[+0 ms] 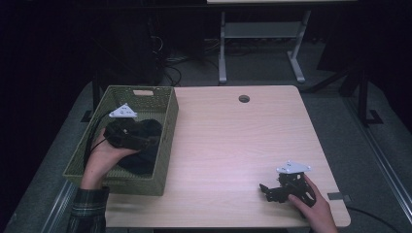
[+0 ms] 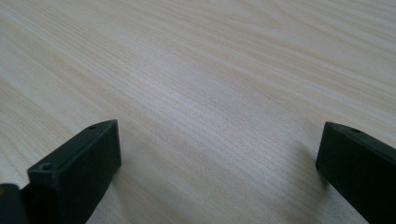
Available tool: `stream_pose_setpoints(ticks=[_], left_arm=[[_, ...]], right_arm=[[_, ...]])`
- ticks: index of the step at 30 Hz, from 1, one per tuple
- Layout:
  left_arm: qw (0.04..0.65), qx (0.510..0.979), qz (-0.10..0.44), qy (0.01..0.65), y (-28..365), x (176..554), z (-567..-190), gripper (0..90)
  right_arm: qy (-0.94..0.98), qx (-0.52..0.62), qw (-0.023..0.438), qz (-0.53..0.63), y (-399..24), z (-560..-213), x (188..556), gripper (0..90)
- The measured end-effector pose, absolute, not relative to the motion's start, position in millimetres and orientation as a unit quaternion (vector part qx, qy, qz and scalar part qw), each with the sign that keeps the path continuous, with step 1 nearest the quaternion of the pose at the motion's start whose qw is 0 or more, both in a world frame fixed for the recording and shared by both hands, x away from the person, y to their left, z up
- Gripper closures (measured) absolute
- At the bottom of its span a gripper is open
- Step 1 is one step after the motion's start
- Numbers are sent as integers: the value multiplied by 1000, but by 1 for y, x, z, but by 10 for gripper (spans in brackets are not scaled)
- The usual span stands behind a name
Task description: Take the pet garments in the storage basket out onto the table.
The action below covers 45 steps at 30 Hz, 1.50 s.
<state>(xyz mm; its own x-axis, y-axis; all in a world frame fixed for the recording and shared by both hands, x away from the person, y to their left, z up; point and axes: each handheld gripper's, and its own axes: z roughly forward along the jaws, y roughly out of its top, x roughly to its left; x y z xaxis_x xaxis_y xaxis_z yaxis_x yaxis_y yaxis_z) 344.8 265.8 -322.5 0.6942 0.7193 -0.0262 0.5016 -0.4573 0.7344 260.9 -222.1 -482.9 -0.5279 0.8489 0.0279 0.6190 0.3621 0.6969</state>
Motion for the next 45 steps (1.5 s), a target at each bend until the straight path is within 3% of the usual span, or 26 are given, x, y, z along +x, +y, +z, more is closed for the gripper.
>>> stream_pose_setpoints(ticks=[19, 45], left_arm=[[330, 835, 173, 404, 307, 360, -345, 148], [257, 864, 125, 416, 298, 386, -399, 136]], right_arm=[[807, 455, 171, 335, -222, -483, 261, 0], [807, 455, 171, 335, -222, -483, 261, 0]])
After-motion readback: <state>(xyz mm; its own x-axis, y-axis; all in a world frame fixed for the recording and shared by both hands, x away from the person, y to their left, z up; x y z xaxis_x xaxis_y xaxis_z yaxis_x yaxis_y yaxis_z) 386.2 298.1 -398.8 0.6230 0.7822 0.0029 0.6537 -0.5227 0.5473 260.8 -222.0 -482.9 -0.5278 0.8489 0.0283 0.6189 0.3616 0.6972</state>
